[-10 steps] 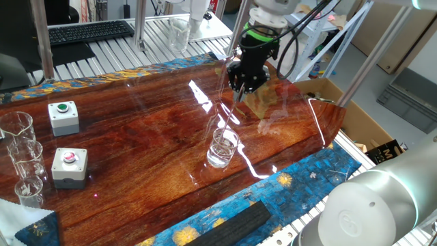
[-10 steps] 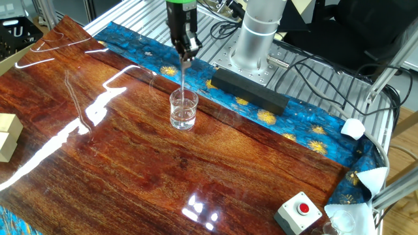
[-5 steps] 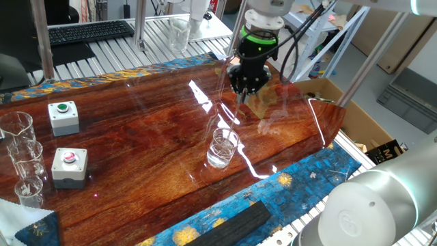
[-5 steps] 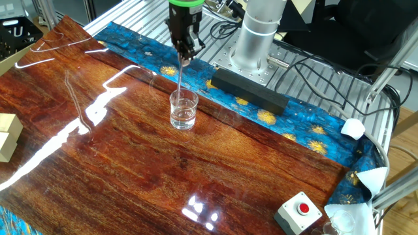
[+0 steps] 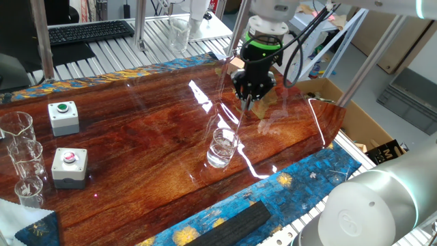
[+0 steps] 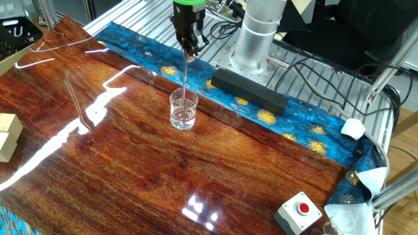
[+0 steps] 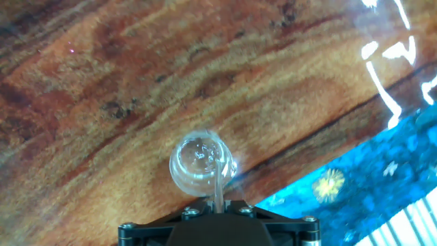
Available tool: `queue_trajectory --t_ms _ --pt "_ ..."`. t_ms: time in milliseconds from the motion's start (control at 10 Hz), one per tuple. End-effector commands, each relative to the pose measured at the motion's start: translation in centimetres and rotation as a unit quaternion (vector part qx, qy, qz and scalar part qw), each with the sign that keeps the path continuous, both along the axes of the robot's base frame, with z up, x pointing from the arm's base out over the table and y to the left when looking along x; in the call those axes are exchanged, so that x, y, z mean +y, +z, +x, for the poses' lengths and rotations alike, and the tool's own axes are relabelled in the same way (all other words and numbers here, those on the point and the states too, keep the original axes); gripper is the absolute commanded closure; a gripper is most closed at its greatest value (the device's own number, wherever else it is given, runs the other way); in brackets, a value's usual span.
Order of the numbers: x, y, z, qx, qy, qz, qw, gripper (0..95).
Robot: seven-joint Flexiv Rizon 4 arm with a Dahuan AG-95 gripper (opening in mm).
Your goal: Stir the beaker with a glass rod
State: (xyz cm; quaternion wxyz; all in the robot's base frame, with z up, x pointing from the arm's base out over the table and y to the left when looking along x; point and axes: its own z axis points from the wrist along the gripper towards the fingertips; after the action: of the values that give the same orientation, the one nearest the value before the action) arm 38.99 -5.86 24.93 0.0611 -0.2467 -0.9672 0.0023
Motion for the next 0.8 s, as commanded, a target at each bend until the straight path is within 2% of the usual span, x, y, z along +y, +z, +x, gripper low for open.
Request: queue_trajectory --t_ms 100,200,400,500,600,700,800 --pt "0.2 0.2 -0.2 -0.005 -0.034 0.042 0.9985 95.0" --pt "0.2 0.2 -0.2 -0.011 -0.052 0.067 0.9964 95.0" --pt "0.2 0.3 0.2 -0.028 -0.077 0.089 0.9927 95.0" --pt "0.2 0.3 0.5 -0.042 -0.075 0.082 0.9929 95.0" --pt "0.0 0.3 1.0 -0.055 -0.063 0.067 0.9943 95.0" --pt "-0.2 0.3 1.7 -0.062 -0.041 0.036 0.9966 95.0" --pt "-0.4 0.3 2.0 -0.066 -0.036 0.028 0.9968 95.0"
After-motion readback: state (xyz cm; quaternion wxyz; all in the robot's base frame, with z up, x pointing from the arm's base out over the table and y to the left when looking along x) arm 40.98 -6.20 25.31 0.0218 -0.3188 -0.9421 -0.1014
